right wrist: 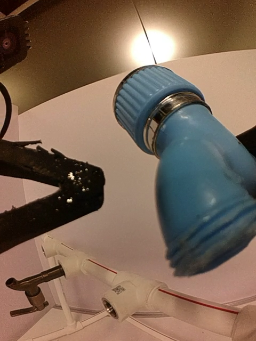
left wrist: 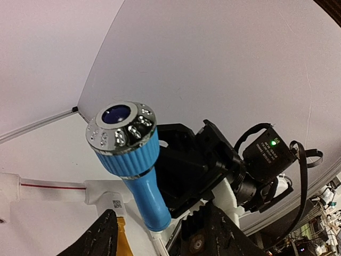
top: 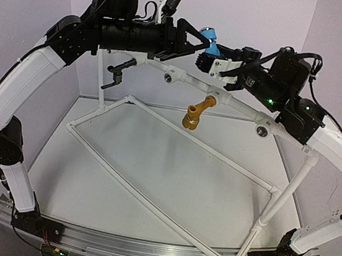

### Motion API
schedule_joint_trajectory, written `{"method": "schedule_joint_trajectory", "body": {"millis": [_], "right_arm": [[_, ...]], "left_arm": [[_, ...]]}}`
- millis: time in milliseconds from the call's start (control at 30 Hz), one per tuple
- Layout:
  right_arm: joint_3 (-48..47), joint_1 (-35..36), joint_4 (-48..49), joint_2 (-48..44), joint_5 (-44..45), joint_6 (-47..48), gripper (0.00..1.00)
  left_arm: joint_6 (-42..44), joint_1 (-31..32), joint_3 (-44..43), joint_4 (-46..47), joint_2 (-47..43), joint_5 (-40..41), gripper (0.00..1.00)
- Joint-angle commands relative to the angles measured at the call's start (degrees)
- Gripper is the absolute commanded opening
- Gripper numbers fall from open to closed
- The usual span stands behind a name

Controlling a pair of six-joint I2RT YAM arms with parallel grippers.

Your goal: Install the water faucets

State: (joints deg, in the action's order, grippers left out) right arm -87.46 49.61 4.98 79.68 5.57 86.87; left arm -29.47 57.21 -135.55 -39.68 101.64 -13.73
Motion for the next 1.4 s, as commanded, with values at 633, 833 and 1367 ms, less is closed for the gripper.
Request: {"method": "schedule_joint_trajectory", "body": {"millis": [633,833,1367], "right_arm": [[-1.5,4.3,8.0,2.0,4.9,4.4,0.00],[-2.7,5.4,8.9,3.0,6.3,4.0,0.01],[0.7,6.0,10.9,1.8,4.1,8.9,0.03]], "left_arm": [[2.1,-0.2,-2.4,0.1,3.3,4.1,0.34],[1.8,-0.2,-4.1,-1.8,4.6,4.5,0.27],[0.7,-0.2,-1.3,-5.4,2.8,5.4,0.28]]}}
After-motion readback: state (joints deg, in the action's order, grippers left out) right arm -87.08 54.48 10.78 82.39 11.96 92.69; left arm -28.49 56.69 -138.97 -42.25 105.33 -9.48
